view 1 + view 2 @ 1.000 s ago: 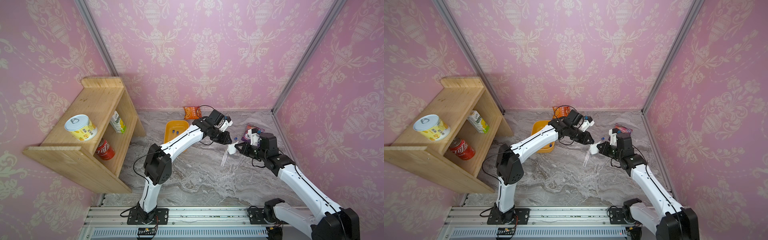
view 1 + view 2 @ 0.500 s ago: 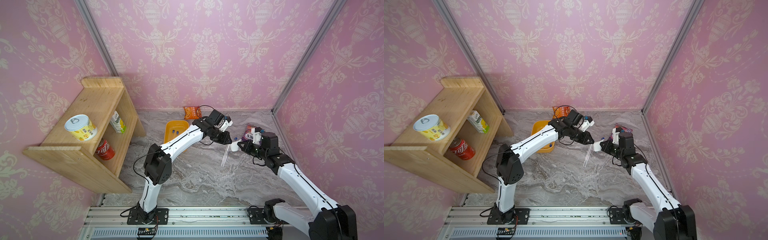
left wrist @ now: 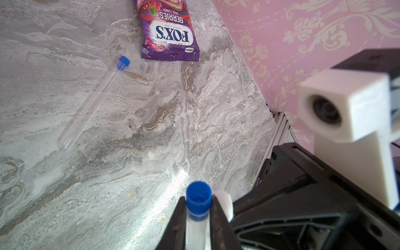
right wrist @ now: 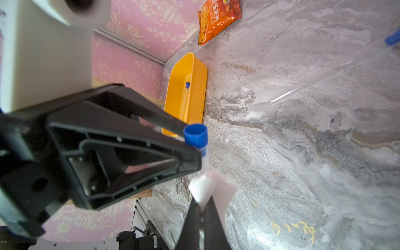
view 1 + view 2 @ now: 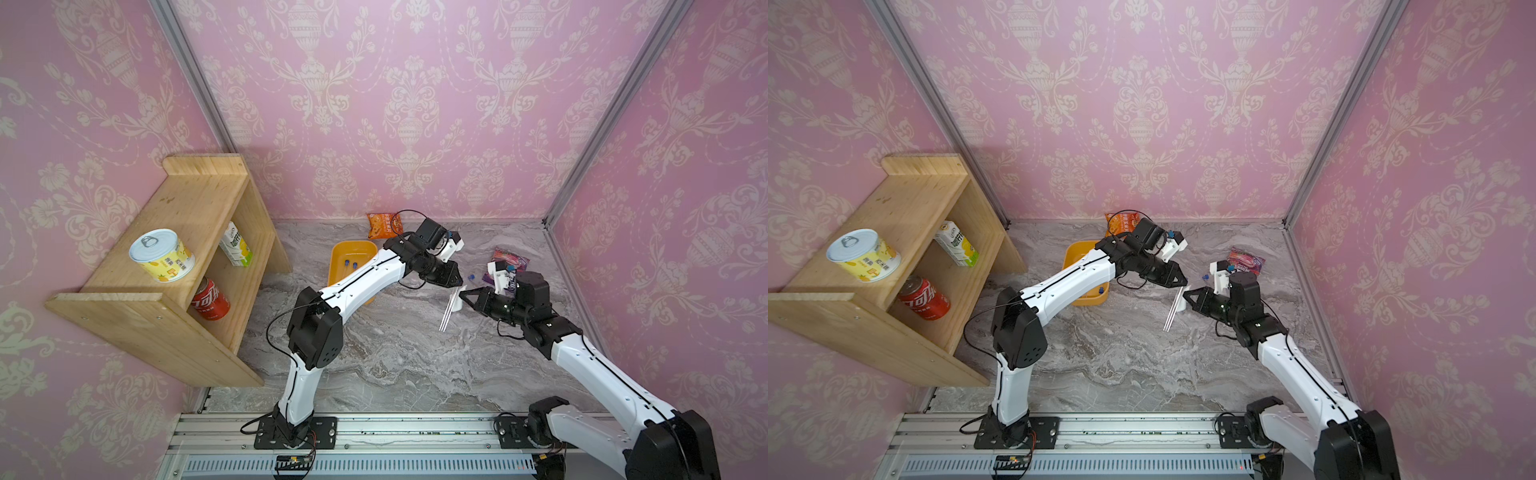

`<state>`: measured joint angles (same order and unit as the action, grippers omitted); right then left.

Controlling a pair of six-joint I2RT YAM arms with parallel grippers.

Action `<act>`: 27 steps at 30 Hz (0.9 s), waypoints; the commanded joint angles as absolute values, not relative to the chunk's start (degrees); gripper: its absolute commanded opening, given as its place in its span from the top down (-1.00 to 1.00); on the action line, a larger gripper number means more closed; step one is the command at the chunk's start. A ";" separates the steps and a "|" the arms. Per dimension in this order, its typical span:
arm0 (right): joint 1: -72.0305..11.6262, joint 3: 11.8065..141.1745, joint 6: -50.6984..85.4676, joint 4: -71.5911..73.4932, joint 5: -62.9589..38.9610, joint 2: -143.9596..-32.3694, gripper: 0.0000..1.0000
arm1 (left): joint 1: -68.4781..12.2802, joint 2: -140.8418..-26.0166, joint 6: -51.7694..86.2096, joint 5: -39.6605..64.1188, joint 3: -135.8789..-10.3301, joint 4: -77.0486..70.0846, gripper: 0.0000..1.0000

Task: Wipe the exteriors of test tubes
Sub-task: Wipe the dirt from the test tube.

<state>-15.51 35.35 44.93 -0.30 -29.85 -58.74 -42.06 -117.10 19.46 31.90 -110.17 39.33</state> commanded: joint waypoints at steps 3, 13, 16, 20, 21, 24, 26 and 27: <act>-18.71 29.87 48.69 1.42 -29.31 -54.33 1.00 | -42.00 -116.71 20.31 33.23 -111.35 38.45 0.59; -25.05 23.63 53.22 3.45 -25.94 -48.62 1.00 | -41.97 -117.33 20.40 33.14 -111.67 38.06 0.59; -26.44 22.81 53.68 3.66 -25.44 -48.29 1.00 | -41.96 -117.33 20.47 33.15 -111.62 37.97 0.59; -26.54 23.66 52.34 1.39 -23.95 -47.26 1.00 | -42.00 -117.26 20.66 33.31 -111.49 37.88 0.59; -26.54 24.61 51.47 0.33 -23.48 -47.19 1.00 | -41.94 -117.18 20.66 33.32 -111.38 37.88 0.59; -25.84 27.45 49.05 -2.54 -22.71 -47.82 1.00 | -41.98 -117.01 20.66 33.40 -111.16 37.88 0.59; -24.30 29.29 48.13 -2.73 -23.91 -48.82 1.00 | -41.96 -116.94 20.68 33.42 -110.93 37.75 0.59; -23.01 30.20 47.71 -2.71 -25.23 -49.51 1.00 | -41.99 -116.90 20.70 33.44 -110.86 37.71 0.60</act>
